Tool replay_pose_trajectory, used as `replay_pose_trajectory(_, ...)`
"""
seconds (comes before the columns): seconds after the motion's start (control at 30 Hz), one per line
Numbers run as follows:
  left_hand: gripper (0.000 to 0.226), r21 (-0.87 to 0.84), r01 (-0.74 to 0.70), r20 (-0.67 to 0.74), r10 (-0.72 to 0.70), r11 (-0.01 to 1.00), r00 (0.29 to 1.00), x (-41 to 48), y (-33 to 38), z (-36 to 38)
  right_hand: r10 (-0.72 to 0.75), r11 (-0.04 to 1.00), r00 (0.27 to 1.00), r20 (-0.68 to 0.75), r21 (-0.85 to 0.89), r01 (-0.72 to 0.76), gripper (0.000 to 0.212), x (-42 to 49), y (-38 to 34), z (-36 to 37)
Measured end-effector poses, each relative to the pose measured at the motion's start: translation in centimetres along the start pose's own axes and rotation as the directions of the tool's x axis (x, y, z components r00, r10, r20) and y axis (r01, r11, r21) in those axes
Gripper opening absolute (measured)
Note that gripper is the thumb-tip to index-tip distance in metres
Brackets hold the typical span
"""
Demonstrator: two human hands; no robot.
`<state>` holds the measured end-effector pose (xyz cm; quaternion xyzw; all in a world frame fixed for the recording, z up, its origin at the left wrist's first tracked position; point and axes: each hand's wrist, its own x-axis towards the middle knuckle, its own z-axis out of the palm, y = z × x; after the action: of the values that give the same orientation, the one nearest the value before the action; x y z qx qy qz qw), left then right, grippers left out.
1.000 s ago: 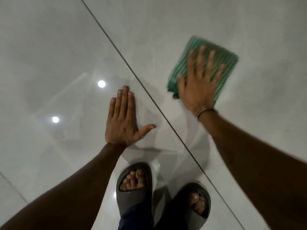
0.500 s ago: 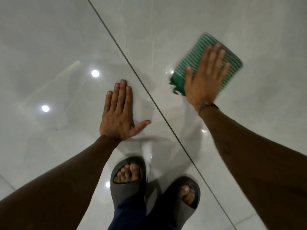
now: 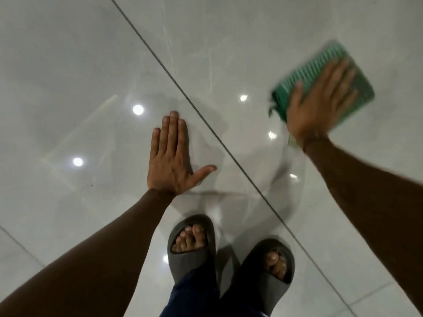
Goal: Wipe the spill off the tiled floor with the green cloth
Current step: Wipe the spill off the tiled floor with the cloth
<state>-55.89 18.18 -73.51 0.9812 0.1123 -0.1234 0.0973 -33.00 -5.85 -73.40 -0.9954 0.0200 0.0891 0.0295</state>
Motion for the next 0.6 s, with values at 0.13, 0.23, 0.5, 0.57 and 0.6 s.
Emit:
replay_pose_trajectory(0.13,0.139,-0.004,0.02,0.01,-0.02,1.0,1.0,0.0,0.3,0.1,-0.339,0.941,0.94,0.033,0.003,0.339,0.089,0.1,-8.0,1.1)
replay_pose_trajectory(0.23,0.14,0.012,0.029,0.028,-0.029,1.0,0.999,-0.1,0.2,-0.2,-0.661,0.742,0.733,0.16,-0.002,0.67,0.088,-8.4,-4.5,1.4)
replay_pose_trajectory(0.5,0.14,0.044,0.031,0.007,-0.032,0.999,0.999,-0.3,0.3,0.4,-0.249,0.964,0.96,0.128,-0.059,0.258,0.086,-5.0,17.9,-0.1)
replay_pose_trajectory(0.57,0.137,0.039,0.025,0.008,-0.025,0.999,1.0,-0.1,0.4,0.5,-0.044,0.999,0.998,0.041,0.005,0.044,0.091,1.7,12.5,-0.8)
replay_pose_trajectory(0.6,0.135,0.038,0.018,0.008,-0.018,0.999,1.0,-0.1,0.4,0.4,0.01,0.999,1.0,0.011,0.043,-0.01,0.094,3.5,8.9,-0.7)
